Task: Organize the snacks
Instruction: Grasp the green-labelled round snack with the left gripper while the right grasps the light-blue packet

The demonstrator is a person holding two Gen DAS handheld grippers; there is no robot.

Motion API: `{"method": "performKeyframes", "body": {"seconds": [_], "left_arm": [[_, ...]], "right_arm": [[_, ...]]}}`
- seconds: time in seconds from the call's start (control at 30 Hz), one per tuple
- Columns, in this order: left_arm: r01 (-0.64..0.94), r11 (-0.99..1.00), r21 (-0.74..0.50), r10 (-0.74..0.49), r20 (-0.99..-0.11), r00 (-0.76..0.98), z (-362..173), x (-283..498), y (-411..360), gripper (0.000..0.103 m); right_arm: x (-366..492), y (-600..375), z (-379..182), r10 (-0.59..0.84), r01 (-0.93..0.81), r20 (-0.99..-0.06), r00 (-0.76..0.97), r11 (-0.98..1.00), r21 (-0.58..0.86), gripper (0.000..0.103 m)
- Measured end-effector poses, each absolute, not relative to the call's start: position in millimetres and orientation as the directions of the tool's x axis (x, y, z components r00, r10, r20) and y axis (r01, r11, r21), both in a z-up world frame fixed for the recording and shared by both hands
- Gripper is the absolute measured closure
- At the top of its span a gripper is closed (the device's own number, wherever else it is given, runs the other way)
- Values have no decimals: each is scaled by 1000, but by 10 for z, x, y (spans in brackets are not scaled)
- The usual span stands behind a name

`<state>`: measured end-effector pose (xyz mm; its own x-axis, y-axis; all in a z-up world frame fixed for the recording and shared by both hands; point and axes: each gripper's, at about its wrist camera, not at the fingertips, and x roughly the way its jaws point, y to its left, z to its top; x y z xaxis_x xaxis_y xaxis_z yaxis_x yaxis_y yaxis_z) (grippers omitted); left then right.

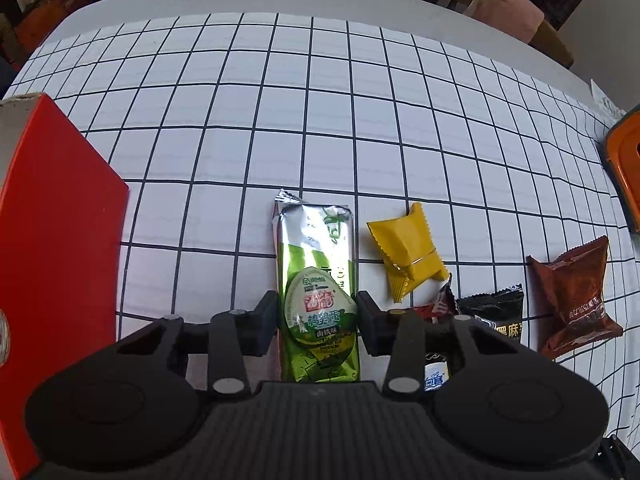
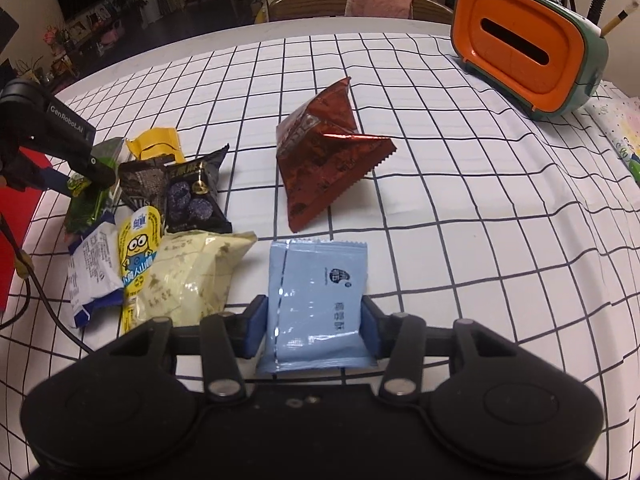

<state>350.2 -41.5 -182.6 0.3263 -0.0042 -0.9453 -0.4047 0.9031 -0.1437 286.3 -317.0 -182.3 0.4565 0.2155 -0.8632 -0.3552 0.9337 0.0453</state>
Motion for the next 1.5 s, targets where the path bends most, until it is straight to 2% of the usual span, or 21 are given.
{"method": "performKeyframes", "body": {"seconds": [0.43, 0.53, 0.6, 0.77, 0.83, 0.93, 1.03, 1.5], "left_arm": [[-403, 904, -145, -12, -949, 315, -1809, 3333, -430, 61], [-405, 904, -134, -4, -952, 305, -1815, 3302, -404, 55], [-408, 904, -128, 5, -951, 310, -1771, 3278, -407, 44], [-396, 913, -100, 35, -946, 322, -1622, 3246, -467, 44], [-393, 916, -84, 51, -946, 321, -1589, 3240, -485, 45], [-383, 920, -86, 48, -944, 328, -1559, 3287, -492, 53], [-367, 927, -77, 46, -948, 316, -1632, 3303, -519, 68], [-330, 936, -122, 5, -933, 360, -1461, 3113, -546, 69]], "right_arm": [[2777, -3200, -1822, 230, -350, -863, 451, 935, 66, 56], [2773, -3212, -1832, 228, -346, -864, 449, 936, 67, 56], [2769, -3219, -1835, 228, -343, -864, 448, 937, 69, 56], [2763, -3229, -1831, 230, -339, -863, 449, 938, 73, 56], [2764, -3229, -1829, 230, -339, -863, 449, 938, 74, 56], [2765, -3229, -1829, 231, -340, -864, 448, 937, 74, 56], [2753, -3225, -1833, 229, -342, -865, 446, 937, 71, 56], [2607, -3304, -1625, 249, -335, -846, 471, 938, 90, 56]]}}
